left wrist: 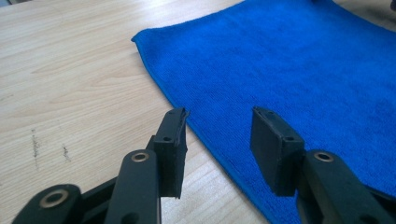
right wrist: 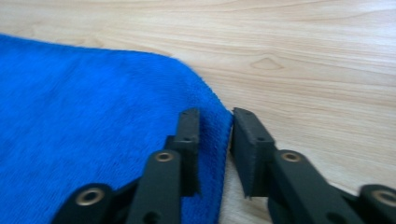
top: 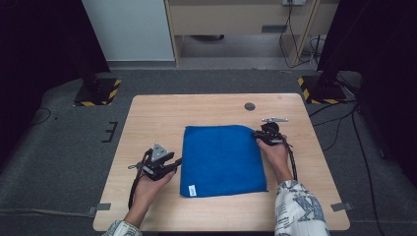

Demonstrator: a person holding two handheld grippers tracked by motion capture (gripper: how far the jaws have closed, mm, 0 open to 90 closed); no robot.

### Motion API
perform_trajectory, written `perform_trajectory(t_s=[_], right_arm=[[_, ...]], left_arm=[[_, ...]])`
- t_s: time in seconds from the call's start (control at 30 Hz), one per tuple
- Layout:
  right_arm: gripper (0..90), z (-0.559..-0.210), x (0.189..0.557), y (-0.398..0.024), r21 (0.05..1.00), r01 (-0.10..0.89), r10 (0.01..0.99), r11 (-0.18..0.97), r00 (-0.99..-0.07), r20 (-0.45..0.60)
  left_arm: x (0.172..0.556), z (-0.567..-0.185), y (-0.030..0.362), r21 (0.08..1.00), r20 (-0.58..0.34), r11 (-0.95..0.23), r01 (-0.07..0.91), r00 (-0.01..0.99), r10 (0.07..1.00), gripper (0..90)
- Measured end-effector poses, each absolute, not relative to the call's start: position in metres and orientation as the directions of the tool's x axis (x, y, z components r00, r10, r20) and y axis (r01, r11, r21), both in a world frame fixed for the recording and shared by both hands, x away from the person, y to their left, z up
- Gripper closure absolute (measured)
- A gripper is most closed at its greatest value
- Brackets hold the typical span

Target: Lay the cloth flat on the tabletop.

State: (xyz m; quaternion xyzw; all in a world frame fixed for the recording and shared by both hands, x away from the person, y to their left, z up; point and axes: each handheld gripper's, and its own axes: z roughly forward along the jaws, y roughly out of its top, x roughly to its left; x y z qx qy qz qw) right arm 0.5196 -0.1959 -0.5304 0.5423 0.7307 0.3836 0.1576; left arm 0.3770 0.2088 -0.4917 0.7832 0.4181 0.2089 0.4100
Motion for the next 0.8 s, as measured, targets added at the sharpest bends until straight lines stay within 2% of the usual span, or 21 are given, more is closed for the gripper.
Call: perform_trajectory(t_s=[0.2,0.4,0.47,0.6,0.8], right_arm=[[87.6,-0.528,0.514,-0.194,0.75,0.635,0.893,0.184,-0.427,0.143],[87.8,-0.52,0.493,-0.173,0.775,0.555,0.839,0.302,-0.541,0.061],[85.0,-0.518,0.486,-0.163,0.779,0.521,0.806,0.349,-0.591,0.034],[72.8,-0.519,0.476,-0.149,0.758,0.502,0.747,0.416,-0.664,0.029],[68.7,-0.519,0.469,-0.144,0.756,0.495,0.724,0.428,-0.688,0.041]], left_arm=[[0.376,-0.492,0.21,0.822,-0.027,-0.296,0.486,0.553,0.833,56.1],[0.376,-0.494,0.209,0.823,-0.032,-0.288,0.489,0.547,0.837,56.7],[0.376,-0.493,0.209,0.825,-0.028,-0.289,0.486,0.546,0.837,56.7],[0.376,-0.492,0.211,0.827,-0.031,-0.281,0.487,0.54,0.841,56.7],[0.377,-0.492,0.216,0.829,-0.033,-0.274,0.487,0.533,0.845,56.6]])
